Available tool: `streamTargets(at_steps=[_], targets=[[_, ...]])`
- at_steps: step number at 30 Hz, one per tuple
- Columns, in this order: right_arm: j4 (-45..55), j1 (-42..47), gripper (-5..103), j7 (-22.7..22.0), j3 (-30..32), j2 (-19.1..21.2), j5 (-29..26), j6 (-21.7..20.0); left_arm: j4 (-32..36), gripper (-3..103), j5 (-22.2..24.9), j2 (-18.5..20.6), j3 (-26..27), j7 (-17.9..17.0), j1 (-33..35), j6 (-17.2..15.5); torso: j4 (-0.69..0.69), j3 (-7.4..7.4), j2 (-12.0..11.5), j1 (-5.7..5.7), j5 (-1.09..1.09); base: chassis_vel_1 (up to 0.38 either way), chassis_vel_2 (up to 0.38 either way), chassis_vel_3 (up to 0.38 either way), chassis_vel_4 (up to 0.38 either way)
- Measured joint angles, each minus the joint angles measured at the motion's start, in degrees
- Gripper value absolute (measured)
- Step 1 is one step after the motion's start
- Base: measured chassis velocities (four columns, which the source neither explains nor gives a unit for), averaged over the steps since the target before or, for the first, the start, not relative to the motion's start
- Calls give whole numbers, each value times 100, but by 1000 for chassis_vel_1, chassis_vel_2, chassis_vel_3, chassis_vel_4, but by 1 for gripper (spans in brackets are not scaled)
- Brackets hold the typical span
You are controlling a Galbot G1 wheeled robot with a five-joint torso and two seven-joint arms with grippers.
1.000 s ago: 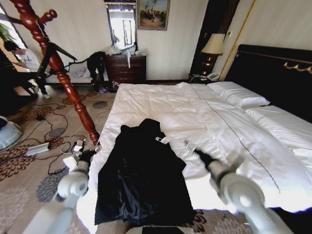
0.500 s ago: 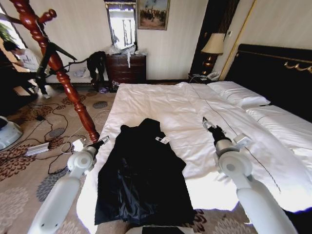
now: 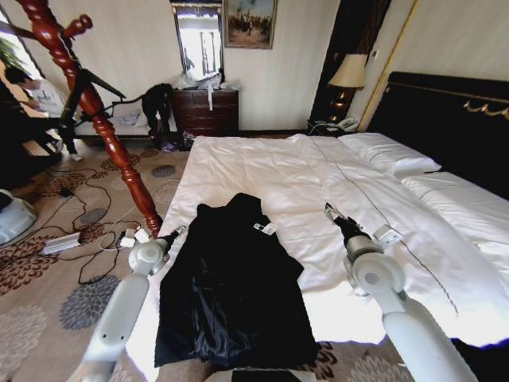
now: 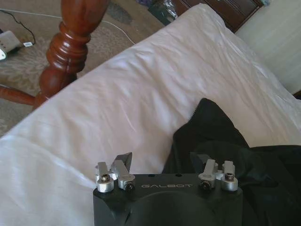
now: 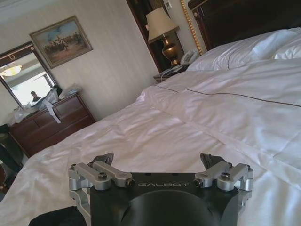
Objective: Pick up the clothes from the bed and hang them on the clothes hanger.
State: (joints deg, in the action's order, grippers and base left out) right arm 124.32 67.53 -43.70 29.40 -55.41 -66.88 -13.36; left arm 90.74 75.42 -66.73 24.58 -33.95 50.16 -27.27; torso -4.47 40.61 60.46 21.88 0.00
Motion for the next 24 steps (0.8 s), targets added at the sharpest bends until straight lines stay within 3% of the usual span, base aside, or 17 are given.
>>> streamTargets(at_steps=[2,10,15,21,24], targets=[[15,46,100,-41,0,-5,-4,-23,-76,66,-25,-73,-43,5,-79,0,-1,0,0,0,0,0,0,0,0],[84,199,100,-167,78,-3,-77,-75,-194,62,-40,-132,-129,24,-149,-23,0,0,0,0,0,0,0,0,0],[105,239,100,-230,99,-16,-103,-100,-88,41,-43,-115,-121,49,2,-5,1,0,0,0,-1,0,0,0,0],[105,242,100,-269,94,-33,-103,-113,51,24,-83,-60,-98,85,152,76,1,0,0,0,0,0,0,0,0],[96,239,100,-308,87,-44,-106,-120,147,8,-115,-21,-87,117,234,144,1,0,0,0,0,0,0,0,0]])
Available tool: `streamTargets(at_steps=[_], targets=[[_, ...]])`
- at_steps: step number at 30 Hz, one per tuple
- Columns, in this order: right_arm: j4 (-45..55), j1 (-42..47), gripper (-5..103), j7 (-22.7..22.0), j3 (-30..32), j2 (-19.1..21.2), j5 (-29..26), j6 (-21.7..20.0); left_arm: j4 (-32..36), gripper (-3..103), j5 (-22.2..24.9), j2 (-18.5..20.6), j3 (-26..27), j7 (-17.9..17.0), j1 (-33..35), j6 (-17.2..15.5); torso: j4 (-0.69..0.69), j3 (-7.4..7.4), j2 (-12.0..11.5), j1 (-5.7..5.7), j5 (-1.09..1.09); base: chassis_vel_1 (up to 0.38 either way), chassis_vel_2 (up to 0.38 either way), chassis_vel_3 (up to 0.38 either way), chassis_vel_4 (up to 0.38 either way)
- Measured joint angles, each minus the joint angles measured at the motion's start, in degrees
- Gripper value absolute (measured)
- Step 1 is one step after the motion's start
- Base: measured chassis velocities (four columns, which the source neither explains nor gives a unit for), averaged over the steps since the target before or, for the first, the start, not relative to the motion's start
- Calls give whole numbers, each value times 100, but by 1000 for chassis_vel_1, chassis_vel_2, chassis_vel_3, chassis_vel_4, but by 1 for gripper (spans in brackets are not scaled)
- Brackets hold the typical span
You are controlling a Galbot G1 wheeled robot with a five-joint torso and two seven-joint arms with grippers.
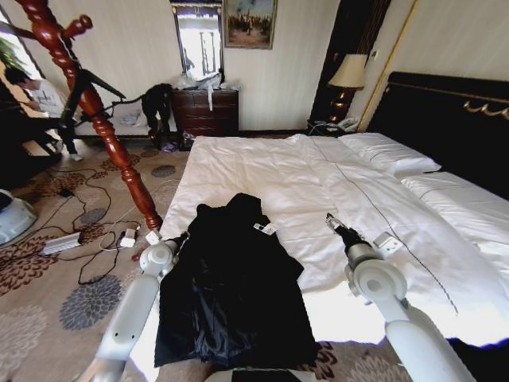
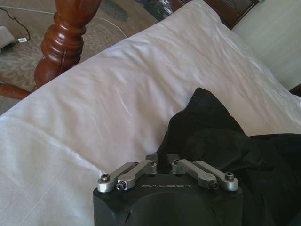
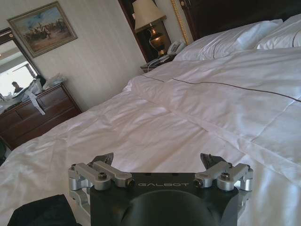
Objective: Pick up the clothes from the bed and hang them on the clothes hanger.
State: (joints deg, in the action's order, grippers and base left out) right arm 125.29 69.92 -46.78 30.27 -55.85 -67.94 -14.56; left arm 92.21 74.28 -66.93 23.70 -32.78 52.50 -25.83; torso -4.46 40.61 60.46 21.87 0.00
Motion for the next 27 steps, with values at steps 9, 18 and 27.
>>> streamTargets(at_steps=[9,18,27], targets=[[31,69,100,-68,90,12,-77,-15,577,1,-14,240,-9,193,209,168,0,0,0,0,0,0,0,0,0],[13,133,100,-83,134,-5,-85,-16,1589,1,-338,677,-615,877,291,507,0,0,0,0,1,0,0,0,0],[29,263,100,-91,242,-17,-80,-17,1769,1,-897,957,-2408,1212,-461,585,-1,0,0,0,1,0,0,0,0]])
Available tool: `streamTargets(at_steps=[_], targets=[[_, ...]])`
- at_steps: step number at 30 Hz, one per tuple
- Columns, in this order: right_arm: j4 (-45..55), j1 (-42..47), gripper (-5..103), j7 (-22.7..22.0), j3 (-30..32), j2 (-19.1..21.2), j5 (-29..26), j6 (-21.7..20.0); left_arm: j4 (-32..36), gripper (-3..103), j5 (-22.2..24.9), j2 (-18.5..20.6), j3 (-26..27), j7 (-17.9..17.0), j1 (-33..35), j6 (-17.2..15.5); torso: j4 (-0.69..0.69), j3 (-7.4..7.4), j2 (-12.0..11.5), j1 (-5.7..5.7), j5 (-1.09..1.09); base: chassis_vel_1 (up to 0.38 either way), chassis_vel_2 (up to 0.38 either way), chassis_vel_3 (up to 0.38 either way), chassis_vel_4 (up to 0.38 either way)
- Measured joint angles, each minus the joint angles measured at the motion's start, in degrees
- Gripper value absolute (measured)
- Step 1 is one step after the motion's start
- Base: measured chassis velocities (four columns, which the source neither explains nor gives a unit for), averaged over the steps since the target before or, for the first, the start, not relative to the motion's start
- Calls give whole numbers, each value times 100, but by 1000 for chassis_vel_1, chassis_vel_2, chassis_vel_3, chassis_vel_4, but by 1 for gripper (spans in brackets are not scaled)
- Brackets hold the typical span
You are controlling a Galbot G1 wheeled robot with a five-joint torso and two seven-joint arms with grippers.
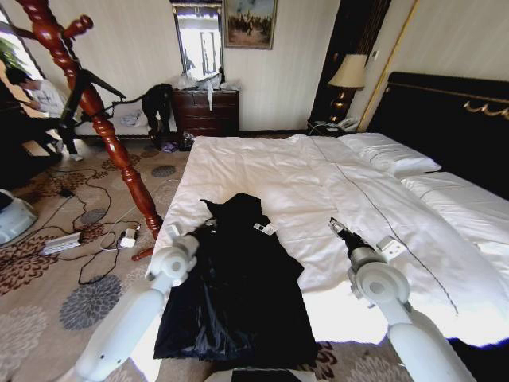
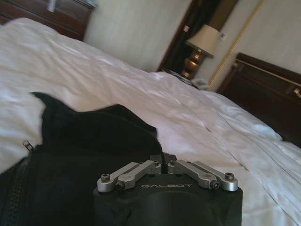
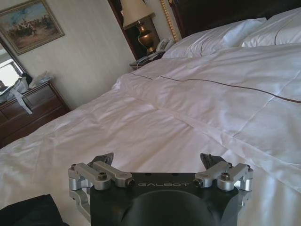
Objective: Pick up the clothes from the bed and hang them on the clothes hanger.
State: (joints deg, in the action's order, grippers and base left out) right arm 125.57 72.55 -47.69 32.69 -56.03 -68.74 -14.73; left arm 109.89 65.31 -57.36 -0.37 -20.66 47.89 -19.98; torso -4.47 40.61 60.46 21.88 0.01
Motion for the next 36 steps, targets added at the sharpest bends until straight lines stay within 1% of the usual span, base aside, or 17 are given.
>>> streamTargets(at_steps=[1,3,6,9,13,16,18,22,24,27,28,30,31,33,34,35,36], targets=[[0,0,100,0,0,0,0,0,0,1,0,0,0,0,0,0,0,0,0,0,0,0,0,0,0],[12,58,100,0,51,-14,7,0,-42,1,-107,-31,-359,-77,-126,-34,-1,0,0,0,0,0,0,0,0],[40,142,100,0,121,-41,16,0,-156,1,-243,-87,-671,-277,-84,-165,0,0,0,0,0,0,0,0,0],[46,186,100,-1,154,-44,19,0,-200,1,-327,-91,-746,-340,38,-216,2,0,0,0,-1,0,0,0,0],[32,201,100,0,171,-50,34,0,-129,1,-422,-77,-692,-362,248,-232,1,0,-1,0,-2,0,0,0,0],[12,148,100,-3,122,-75,39,0,215,1,-255,-23,-463,-415,560,-250,1,0,0,0,-1,0,0,0,0],[10,135,100,-4,109,-79,39,0,281,1,-219,-5,-414,-428,623,-270,1,0,0,0,-1,0,0,0,0],[-3,67,100,-10,42,-84,39,0,770,22,18,119,97,-671,1102,-665,2,0,-1,0,-1,0,0,0,0],[-3,64,100,-10,41,-85,40,0,894,22,94,133,247,-711,1194,-747,2,0,0,0,-2,0,0,0,0],[-2,76,100,-11,49,-92,40,0,1408,38,566,194,709,-883,1414,-952,1,0,0,0,-1,0,0,0,0],[-2,76,100,-11,49,-92,40,0,1408,38,566,194,709,-883,1414,-952,1,0,0,0,-1,0,0,0,0],[23,95,100,-13,62,-99,40,0,1708,49,850,213,1111,-968,1540,-969,0,0,0,0,-1,0,0,0,0],[39,102,100,-13,66,-102,40,0,1745,49,942,197,1284,-1011,1572,-942,0,0,0,-1,0,0,0,0,0],[91,138,100,-15,83,-111,36,0,1558,60,1056,95,1802,-1160,1619,-796,1,0,0,-1,-1,0,0,0,0],[91,138,100,-15,83,-111,36,0,1558,60,1056,95,1802,-1160,1619,-796,1,0,0,-1,-1,0,0,0,0],[127,173,100,-17,97,-111,33,0,1226,65,951,28,2079,-1326,1620,-744,1,0,0,0,-1,0,0,0,0],[127,173,100,-17,97,-111,33,0,1226,65,951,28,2079,-1326,1620,-744,1,0,0,0,-1,0,0,0,0]])
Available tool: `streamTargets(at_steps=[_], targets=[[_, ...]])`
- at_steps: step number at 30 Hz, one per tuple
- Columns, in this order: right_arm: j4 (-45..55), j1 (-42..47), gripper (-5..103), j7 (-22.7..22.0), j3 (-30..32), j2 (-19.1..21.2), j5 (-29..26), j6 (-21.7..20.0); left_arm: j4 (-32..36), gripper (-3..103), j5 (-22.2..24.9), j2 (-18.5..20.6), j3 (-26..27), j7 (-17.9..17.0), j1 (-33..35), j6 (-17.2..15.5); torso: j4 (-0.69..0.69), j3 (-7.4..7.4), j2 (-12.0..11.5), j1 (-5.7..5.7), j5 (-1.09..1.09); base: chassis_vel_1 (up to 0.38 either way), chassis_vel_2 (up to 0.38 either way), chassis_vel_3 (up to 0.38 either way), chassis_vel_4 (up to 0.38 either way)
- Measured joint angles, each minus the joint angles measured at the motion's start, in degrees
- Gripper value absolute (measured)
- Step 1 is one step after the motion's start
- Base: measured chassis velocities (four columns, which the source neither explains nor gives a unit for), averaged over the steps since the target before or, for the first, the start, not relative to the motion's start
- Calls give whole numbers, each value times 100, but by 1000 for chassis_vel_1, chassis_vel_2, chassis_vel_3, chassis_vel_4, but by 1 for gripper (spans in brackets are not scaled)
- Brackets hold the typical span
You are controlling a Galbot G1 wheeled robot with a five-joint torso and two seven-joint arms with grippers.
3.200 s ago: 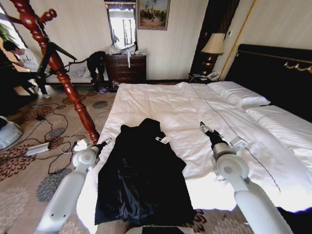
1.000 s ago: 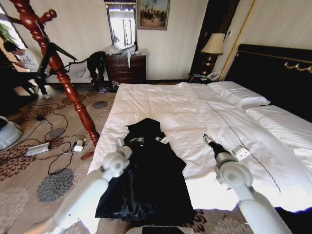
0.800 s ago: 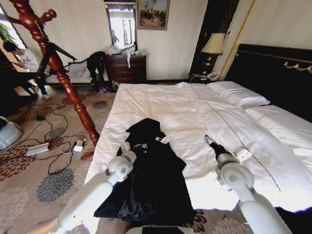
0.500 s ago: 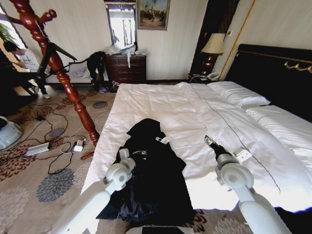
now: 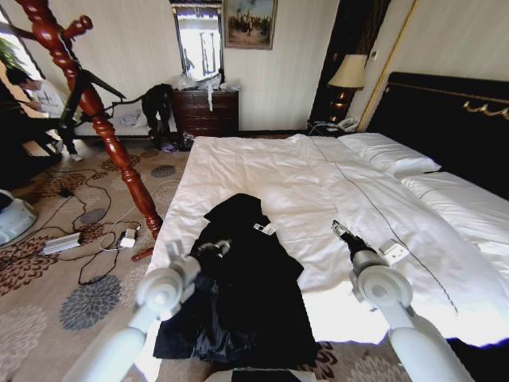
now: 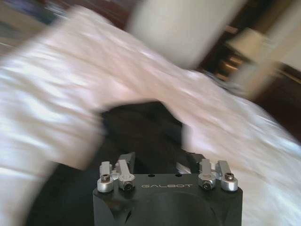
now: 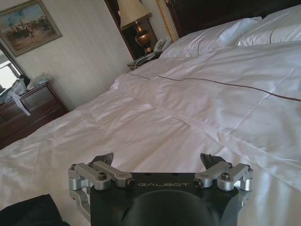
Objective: Pick up the clothes from the bed and hang them on the clothes hanger.
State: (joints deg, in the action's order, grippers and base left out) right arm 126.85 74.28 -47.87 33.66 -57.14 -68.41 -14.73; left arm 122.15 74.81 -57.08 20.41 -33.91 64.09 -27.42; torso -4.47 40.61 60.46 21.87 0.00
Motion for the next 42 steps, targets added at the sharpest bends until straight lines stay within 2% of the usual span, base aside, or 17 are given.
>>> streamTargets(at_steps=[4,5,7,17,19,20,24,25,26,27,29,30,35,36,38,39,42], targets=[[109,79,100,-10,41,17,-15,-11,-954,86,-274,-196,432,-260,17,-89,1,1,0,0,-1,0,0,0,0],[109,79,100,-10,41,17,-15,-11,-954,86,-274,-196,432,-260,17,-89,1,1,0,0,-1,0,0,0,0],[151,93,100,-24,46,21,-25,-19,-1142,97,-282,-315,421,-259,44,-158,0,1,-1,0,-1,0,0,0,0],[311,379,100,-77,243,73,-41,-65,-1527,103,-318,-669,295,-239,24,-303,1,1,0,0,0,0,0,0,0],[334,434,100,-85,285,79,-40,-67,-1627,95,-354,-738,220,-180,-13,-279,0,0,0,0,0,0,0,0,0],[334,434,100,-85,285,79,-40,-67,-1627,95,-354,-738,220,-180,-13,-279,0,0,0,0,0,0,0,0,0],[372,470,100,-97,294,70,-38,-68,-1775,74,-420,-820,89,-144,-89,-267,0,1,0,0,1,0,0,0,0],[372,470,100,-97,294,70,-38,-68,-1775,74,-420,-820,89,-144,-89,-267,0,1,0,0,1,0,0,0,0],[376,479,100,-100,296,66,-36,-69,-1827,69,-431,-840,65,-137,-109,-261,0,0,0,0,1,0,0,0,0],[376,484,100,-102,300,63,-34,-70,-1858,69,-438,-852,51,-133,-119,-255,0,0,0,0,1,0,0,0,0],[381,495,100,-107,318,61,-33,-70,-1930,60,-483,-883,8,-91,-145,-198,0,0,-1,1,1,0,0,0,0],[381,495,100,-107,318,61,-33,-70,-1930,60,-483,-883,8,-91,-145,-198,0,0,-1,1,1,0,0,0,0],[389,524,100,-114,370,70,-38,-73,-1960,38,-598,-910,-28,-36,-174,-39,0,0,-1,0,0,0,0,0,0],[389,524,100,-114,370,70,-38,-73,-1960,38,-598,-910,-28,-36,-174,-39,0,0,-1,0,0,0,0,0,0],[381,519,100,-115,370,70,-40,-74,-1960,28,-598,-904,-39,-33,-200,-31,0,1,0,0,0,0,0,0,0],[374,511,100,-115,366,69,-41,-74,-1967,28,-598,-901,-41,-32,-216,-25,0,1,-1,0,0,0,0,0,0],[354,484,100,-115,339,63,-41,-74,-1987,17,-587,-890,-44,-31,-246,-11,0,0,-1,0,0,0,0,0,0]])
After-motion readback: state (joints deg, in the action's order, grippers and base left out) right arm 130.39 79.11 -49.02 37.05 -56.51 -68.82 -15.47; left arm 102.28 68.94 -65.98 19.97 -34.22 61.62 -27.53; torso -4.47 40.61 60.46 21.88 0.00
